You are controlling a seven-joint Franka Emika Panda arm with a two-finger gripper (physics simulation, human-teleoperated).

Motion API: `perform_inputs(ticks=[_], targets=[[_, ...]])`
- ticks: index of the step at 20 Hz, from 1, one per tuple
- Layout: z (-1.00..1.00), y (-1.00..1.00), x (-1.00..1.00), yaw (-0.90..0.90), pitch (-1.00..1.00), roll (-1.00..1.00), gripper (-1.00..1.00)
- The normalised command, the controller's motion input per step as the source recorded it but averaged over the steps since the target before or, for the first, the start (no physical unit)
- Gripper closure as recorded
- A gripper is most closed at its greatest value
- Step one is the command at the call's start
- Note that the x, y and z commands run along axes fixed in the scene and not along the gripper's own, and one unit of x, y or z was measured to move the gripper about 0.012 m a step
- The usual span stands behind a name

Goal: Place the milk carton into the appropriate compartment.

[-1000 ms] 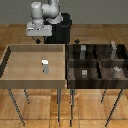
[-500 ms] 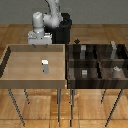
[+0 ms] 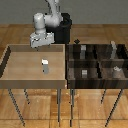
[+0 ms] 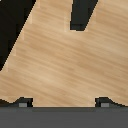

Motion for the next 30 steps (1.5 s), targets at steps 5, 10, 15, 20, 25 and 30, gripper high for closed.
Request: perform_inputs(ticks=[5,10,15,20,25,30], targets=[[0.0,0.0,1.0,0.0,0.0,0.0,-1.0],[0.0,0.24,0.4,0.0,0.0,0.0,-1.0],[0.0,0.4,0.0,0.0,0.0,0.0,-1.0],[0.0,-0.2,0.0,0.0,0.0,0.0,-1.0],[0.0,0.0,0.4,0.0,0.0,0.0,-1.0],[0.0,0.0,1.0,0.0,0.0,0.0,-1.0]])
